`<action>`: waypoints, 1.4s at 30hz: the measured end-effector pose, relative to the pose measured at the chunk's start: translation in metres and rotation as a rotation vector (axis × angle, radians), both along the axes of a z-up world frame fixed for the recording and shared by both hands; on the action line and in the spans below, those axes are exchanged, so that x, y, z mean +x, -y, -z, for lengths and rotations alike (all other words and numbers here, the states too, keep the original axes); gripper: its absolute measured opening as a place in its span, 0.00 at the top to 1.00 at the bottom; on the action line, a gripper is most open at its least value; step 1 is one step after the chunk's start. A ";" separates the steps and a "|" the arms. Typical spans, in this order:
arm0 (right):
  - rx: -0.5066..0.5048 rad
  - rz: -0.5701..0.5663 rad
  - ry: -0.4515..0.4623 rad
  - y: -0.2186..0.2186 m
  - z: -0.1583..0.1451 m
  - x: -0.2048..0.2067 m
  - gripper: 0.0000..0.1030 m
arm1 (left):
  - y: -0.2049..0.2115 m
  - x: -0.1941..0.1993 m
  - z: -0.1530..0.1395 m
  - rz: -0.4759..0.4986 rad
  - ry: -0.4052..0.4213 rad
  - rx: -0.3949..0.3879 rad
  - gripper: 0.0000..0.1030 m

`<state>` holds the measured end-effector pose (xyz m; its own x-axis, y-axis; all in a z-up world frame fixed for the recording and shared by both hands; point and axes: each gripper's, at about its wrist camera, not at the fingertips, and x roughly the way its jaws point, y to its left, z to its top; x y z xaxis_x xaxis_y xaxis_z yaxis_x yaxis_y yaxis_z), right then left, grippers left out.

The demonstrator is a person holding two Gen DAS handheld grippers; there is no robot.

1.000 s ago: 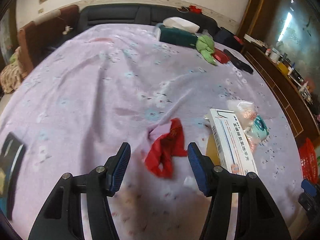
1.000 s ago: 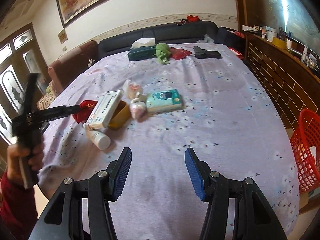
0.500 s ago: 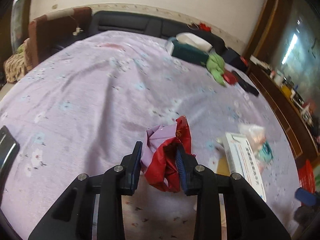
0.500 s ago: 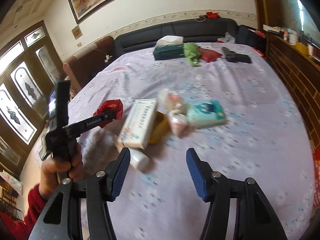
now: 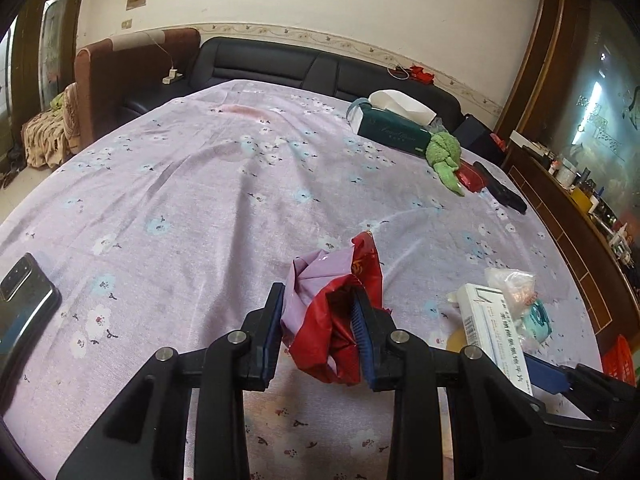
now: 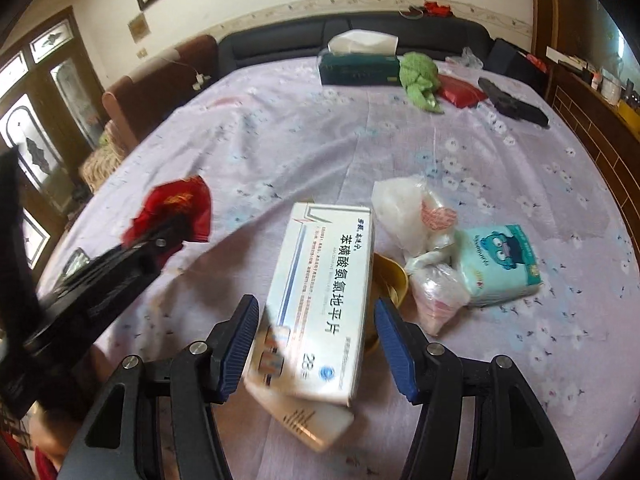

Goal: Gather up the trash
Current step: 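Grasp the red-pink plastic bag with left tool while right tool grasps white medicine box, then hold the red bag and white medicine box above the table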

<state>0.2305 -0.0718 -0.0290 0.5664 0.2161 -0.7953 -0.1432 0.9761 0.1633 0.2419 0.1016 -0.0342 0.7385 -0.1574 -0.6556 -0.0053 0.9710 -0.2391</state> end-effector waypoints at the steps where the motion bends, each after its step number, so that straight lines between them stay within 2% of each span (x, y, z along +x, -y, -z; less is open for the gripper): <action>1: 0.002 0.001 -0.004 0.001 0.001 0.001 0.40 | 0.000 -0.001 0.000 0.001 0.001 0.000 0.70; 5: 0.009 0.004 0.025 0.006 -0.004 -0.007 0.42 | 0.001 -0.003 -0.002 0.010 0.012 0.002 0.70; 10: 0.044 0.032 0.146 0.030 -0.027 -0.044 0.42 | 0.002 -0.005 -0.004 0.014 0.028 0.006 0.70; 14: 0.024 0.079 0.207 0.053 -0.030 -0.073 0.42 | 0.009 -0.011 -0.009 0.021 0.055 0.040 0.70; 20: -0.012 0.186 0.218 0.096 -0.015 -0.092 0.42 | 0.031 -0.044 -0.016 0.062 0.091 0.090 0.70; 27: -0.008 0.280 0.233 0.132 -0.006 -0.105 0.42 | 0.067 -0.094 -0.016 0.126 0.134 0.131 0.70; 31: -0.001 0.283 0.249 0.136 -0.004 -0.109 0.42 | 0.081 -0.111 -0.014 0.135 0.160 0.153 0.70; 38: -0.005 0.266 0.260 0.135 0.004 -0.108 0.42 | 0.083 -0.110 -0.003 0.138 0.119 0.160 0.70; 42: 0.001 0.260 0.254 0.134 0.008 -0.108 0.42 | 0.082 -0.114 -0.004 0.128 0.139 0.168 0.70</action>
<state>0.1227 -0.2057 -0.0369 0.7817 0.0398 -0.6224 0.0735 0.9851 0.1553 0.1282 0.0199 -0.0305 0.8044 -0.1531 -0.5741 0.1419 0.9878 -0.0645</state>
